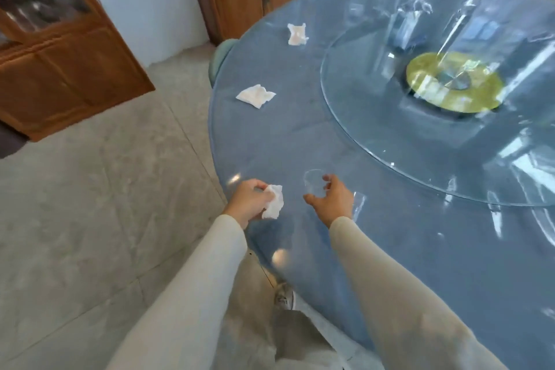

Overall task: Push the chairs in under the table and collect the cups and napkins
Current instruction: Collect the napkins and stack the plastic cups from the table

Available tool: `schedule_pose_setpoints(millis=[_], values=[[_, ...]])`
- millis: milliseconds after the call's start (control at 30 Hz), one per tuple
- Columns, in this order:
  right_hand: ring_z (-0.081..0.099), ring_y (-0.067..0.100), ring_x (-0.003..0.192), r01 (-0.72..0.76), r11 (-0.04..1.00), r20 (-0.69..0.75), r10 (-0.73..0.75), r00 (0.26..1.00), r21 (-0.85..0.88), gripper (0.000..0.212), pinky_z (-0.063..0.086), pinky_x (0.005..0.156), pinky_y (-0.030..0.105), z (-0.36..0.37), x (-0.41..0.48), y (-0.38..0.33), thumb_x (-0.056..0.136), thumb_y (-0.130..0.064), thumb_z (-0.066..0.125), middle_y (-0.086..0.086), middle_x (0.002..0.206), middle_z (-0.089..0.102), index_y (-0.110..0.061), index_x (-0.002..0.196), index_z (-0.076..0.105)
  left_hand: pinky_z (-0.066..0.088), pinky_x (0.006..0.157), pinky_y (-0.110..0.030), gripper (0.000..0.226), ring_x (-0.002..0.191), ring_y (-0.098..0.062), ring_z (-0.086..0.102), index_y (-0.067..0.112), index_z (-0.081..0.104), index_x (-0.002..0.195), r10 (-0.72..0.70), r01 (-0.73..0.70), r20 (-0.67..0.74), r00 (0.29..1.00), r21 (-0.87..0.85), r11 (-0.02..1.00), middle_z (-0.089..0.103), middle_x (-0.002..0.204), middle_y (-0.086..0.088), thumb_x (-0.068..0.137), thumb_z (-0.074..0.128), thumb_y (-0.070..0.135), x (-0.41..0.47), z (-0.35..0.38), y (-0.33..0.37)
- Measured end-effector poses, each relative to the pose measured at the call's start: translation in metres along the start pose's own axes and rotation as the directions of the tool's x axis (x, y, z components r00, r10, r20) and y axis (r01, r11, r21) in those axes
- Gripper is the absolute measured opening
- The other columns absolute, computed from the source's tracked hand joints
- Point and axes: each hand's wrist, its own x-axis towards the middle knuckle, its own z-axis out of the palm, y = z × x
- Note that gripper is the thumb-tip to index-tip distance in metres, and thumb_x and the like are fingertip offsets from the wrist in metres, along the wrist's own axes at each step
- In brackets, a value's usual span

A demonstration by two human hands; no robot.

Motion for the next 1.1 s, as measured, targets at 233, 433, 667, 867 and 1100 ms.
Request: schedule_pose_setpoints(millis=[233,433,667,867,1100], values=[[0.061,0.030,0.109,-0.146,0.972,-0.188,0.180,0.966,0.183,0.075,0.046,0.091,0.035,0.029,0.023,-0.006,0.076,-0.024,0.080,0.002,0.123,0.064,-0.024,0.141,0.042,0.050,0.042,-0.026,0.010,0.058,-0.029,0.064,0.013,0.058,0.090,-0.039,0.034,0.153,0.987,0.034,0.999,0.068,0.078,-0.017,0.090,0.065,0.006,0.065,0.001,0.031],[0.059,0.030,0.118,-0.281,0.951,-0.198,0.303,0.932,0.130,0.086,0.044,0.094,0.035,0.052,0.018,-0.002,0.078,-0.021,0.080,0.005,0.129,0.063,-0.029,0.149,0.031,0.053,0.052,-0.031,0.011,0.057,-0.023,0.061,0.014,0.058,0.085,-0.032,-0.008,0.259,0.965,0.152,0.988,0.065,0.081,-0.011,0.087,0.064,0.005,0.108,0.003,0.027],[0.058,0.036,0.112,-0.402,0.916,-0.257,0.386,0.886,-0.010,0.069,0.046,0.089,0.037,0.041,-0.005,-0.001,0.079,-0.006,0.065,0.010,0.115,0.067,-0.020,0.143,0.043,0.060,0.074,-0.041,0.013,0.073,-0.028,0.066,0.016,0.063,0.080,-0.005,-0.144,0.424,0.906,0.320,0.936,0.068,0.088,-0.014,0.083,0.073,0.009,0.140,0.001,0.044],[0.057,0.034,0.111,-0.460,0.888,-0.525,0.401,0.751,0.019,0.042,0.047,0.087,0.041,0.001,-0.004,-0.001,0.083,-0.023,0.072,0.012,0.117,0.062,-0.014,0.123,0.059,0.062,0.060,-0.037,0.012,0.073,-0.024,0.067,0.017,0.062,0.082,0.047,-0.177,0.430,0.902,0.268,0.947,0.067,0.092,-0.008,0.084,0.069,0.008,0.149,0.010,0.063],[0.056,0.037,0.122,-0.601,0.794,-0.268,0.561,0.783,-0.090,0.067,0.049,0.093,0.040,-0.024,0.034,0.004,0.081,-0.044,0.075,0.015,0.128,0.062,-0.013,0.135,0.049,0.055,0.045,-0.030,0.010,0.064,-0.026,0.066,0.015,0.060,0.085,0.047,-0.136,0.392,0.919,0.202,0.970,0.069,0.090,-0.013,0.086,0.068,0.009,0.136,0.019,0.053]])
